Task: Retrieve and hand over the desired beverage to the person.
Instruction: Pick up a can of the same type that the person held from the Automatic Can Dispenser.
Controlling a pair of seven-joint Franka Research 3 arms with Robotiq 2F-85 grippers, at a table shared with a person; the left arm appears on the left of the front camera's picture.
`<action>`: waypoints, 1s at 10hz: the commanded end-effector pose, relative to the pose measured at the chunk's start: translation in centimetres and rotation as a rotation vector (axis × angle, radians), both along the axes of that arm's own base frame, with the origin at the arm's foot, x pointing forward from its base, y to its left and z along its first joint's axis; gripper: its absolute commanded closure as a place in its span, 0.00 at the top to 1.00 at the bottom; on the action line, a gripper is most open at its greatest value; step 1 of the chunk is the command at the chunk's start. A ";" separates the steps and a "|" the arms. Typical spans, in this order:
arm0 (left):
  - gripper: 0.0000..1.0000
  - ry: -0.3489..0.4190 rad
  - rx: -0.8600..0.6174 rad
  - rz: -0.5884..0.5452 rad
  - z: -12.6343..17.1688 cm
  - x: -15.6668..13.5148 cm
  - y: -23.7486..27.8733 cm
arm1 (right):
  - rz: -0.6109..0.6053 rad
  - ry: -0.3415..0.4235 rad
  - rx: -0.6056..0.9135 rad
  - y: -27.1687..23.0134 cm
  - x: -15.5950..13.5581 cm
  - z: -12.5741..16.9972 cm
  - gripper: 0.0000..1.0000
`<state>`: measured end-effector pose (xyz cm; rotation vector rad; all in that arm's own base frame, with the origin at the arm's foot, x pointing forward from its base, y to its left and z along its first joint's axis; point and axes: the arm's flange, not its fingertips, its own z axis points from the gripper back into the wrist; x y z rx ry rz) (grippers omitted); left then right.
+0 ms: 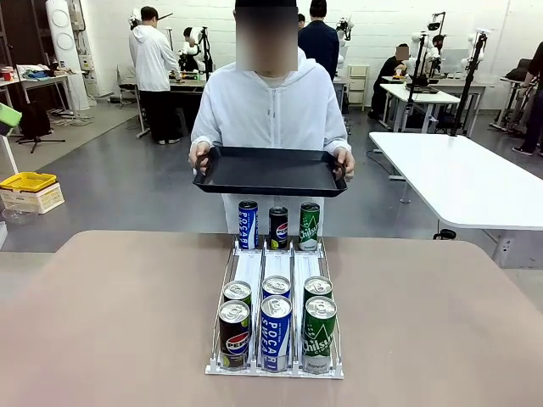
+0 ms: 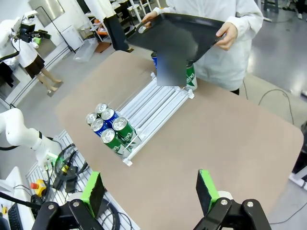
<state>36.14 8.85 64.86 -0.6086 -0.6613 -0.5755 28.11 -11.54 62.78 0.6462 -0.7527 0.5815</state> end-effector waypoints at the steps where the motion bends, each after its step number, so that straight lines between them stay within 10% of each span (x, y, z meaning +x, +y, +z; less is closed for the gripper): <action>1: 1.00 -0.012 -0.007 -0.012 0.0 0.1 0.1 | 0.018 -0.013 0.018 0.0 0.3 0.1 1.00; 10: 1.00 -0.012 -0.007 -0.012 0.0 0.1 0.1 | 0.018 -0.013 0.018 0.0 0.3 0.1 1.00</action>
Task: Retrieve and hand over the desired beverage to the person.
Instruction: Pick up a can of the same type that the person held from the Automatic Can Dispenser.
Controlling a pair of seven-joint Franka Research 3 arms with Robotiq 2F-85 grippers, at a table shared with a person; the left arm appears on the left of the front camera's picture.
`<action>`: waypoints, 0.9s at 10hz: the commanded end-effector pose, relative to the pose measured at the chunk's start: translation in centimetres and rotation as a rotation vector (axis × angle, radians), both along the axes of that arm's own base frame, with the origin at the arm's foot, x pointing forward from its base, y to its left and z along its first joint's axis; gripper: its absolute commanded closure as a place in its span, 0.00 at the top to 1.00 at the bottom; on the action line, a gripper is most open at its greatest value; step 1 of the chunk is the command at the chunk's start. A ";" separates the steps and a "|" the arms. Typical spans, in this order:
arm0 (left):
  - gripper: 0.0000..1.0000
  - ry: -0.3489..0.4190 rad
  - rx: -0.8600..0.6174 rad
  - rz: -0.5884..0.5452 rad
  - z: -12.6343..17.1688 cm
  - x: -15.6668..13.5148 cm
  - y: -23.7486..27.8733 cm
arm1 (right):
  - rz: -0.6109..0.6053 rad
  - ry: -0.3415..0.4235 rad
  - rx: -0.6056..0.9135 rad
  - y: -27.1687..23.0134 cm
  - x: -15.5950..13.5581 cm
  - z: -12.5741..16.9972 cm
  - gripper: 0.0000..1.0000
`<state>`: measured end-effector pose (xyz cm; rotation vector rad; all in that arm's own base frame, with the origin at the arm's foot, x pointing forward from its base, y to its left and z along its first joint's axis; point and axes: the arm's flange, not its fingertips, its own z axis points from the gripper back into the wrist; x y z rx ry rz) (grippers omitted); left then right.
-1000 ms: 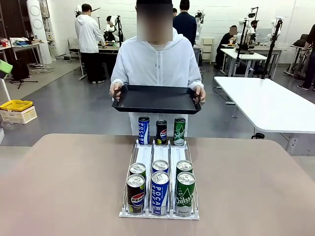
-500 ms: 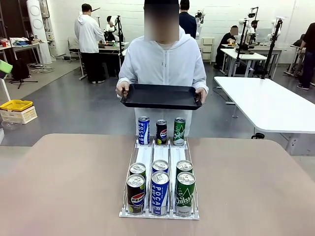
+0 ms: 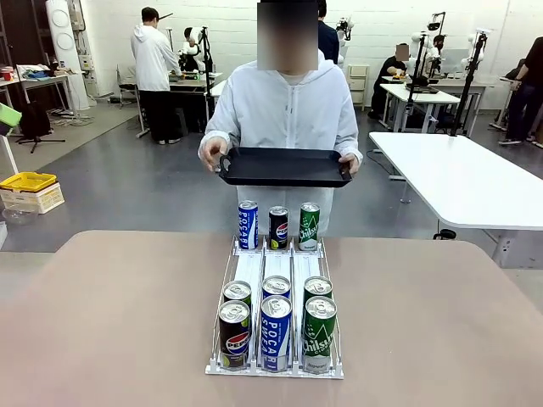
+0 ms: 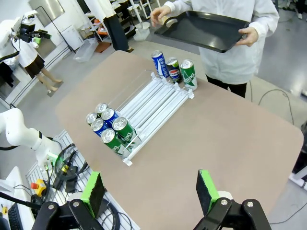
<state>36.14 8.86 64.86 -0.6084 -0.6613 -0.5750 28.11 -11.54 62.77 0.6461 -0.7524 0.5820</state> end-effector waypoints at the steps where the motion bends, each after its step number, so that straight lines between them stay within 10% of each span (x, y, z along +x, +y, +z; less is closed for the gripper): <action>1: 1.00 -0.013 -0.007 -0.012 0.1 0.1 0.1 | 0.018 -0.013 0.018 0.0 0.3 0.1 1.00; 9: 1.00 -0.013 -0.007 -0.012 0.1 0.1 0.1 | 0.018 -0.013 0.018 0.0 0.3 0.1 1.00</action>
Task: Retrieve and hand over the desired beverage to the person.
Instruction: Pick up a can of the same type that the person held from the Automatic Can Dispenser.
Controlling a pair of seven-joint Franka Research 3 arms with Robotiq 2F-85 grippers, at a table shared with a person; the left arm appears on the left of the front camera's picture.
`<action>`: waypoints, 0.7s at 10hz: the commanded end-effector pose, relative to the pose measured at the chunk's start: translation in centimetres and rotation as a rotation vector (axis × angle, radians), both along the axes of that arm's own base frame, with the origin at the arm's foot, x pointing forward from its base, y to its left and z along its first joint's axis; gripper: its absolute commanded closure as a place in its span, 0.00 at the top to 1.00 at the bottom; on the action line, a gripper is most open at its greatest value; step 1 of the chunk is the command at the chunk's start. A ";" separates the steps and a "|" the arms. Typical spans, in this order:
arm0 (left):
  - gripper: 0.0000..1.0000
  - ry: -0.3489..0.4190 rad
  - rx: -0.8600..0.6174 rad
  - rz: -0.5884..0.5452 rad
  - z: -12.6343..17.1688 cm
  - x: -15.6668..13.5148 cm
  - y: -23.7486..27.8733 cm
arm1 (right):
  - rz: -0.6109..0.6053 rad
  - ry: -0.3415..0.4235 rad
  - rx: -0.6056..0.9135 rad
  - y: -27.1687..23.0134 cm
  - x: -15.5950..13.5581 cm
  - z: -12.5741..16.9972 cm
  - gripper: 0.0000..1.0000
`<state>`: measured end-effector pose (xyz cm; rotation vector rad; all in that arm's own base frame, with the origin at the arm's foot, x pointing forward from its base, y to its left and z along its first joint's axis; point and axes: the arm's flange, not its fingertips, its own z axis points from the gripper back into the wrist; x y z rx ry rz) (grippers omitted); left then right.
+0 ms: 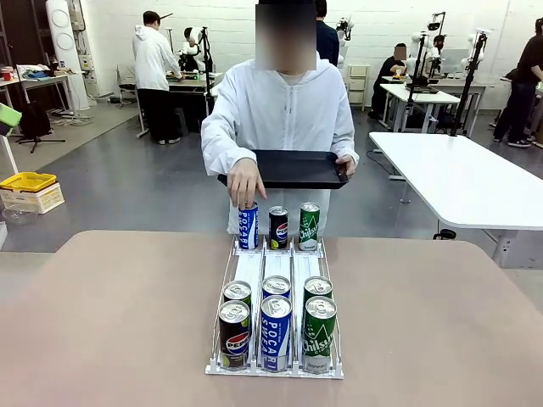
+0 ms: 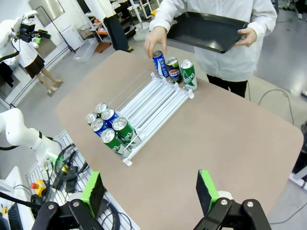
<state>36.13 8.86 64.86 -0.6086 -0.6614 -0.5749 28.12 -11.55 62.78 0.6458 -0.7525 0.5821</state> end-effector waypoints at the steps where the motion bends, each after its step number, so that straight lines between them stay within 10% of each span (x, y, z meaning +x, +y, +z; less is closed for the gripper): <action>1: 1.00 -0.013 -0.006 -0.012 0.1 0.1 0.1 | 0.018 -0.013 0.019 0.0 0.3 0.1 1.00; 7: 1.00 -0.013 -0.006 -0.012 0.1 0.1 0.1 | 0.018 -0.013 0.019 0.0 0.3 0.1 1.00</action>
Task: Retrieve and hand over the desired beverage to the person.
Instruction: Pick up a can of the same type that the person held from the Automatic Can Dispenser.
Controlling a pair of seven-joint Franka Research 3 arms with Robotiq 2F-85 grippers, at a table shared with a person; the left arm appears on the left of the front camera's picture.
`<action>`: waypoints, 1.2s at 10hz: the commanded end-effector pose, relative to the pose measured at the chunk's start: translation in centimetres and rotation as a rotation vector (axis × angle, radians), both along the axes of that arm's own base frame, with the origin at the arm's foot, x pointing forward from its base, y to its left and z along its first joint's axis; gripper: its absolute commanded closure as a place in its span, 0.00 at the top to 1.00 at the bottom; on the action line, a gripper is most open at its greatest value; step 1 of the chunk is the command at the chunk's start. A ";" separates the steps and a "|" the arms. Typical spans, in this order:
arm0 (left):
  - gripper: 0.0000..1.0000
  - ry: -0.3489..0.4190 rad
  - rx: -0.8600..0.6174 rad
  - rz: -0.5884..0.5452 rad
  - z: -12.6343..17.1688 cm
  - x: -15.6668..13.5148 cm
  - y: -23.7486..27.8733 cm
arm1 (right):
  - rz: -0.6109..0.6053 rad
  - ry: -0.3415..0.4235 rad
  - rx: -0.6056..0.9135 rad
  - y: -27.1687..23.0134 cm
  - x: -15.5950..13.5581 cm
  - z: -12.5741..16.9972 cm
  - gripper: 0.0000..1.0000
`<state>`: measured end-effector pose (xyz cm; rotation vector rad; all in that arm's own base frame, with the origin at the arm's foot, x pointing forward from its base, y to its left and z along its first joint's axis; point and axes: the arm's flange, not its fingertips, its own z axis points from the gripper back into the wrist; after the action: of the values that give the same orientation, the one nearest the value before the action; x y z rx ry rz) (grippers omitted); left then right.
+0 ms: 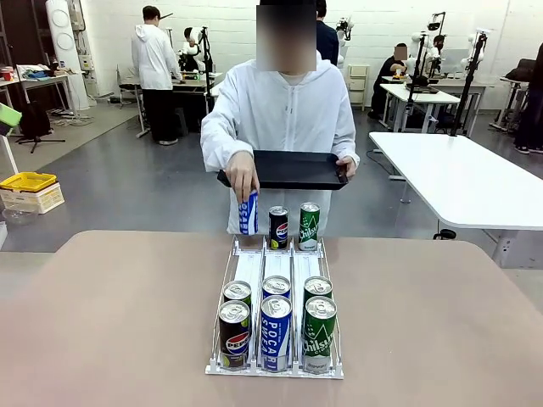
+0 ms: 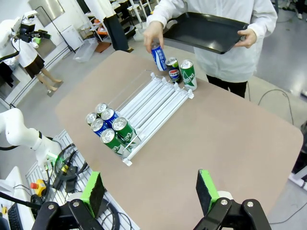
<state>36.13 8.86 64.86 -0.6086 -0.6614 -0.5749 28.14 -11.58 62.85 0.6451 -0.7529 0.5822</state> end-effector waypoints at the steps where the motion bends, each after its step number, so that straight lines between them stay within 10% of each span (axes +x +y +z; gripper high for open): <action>1: 1.00 -0.013 -0.006 -0.012 0.1 0.1 0.1 | 0.018 -0.012 0.019 0.1 0.2 0.1 1.00; 12: 1.00 -0.013 -0.006 -0.012 0.1 0.1 0.1 | 0.018 -0.012 0.019 0.1 0.2 0.1 1.00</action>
<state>36.13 8.86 64.86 -0.6087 -0.6614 -0.5750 28.14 -11.58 62.86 0.6452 -0.7527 0.5826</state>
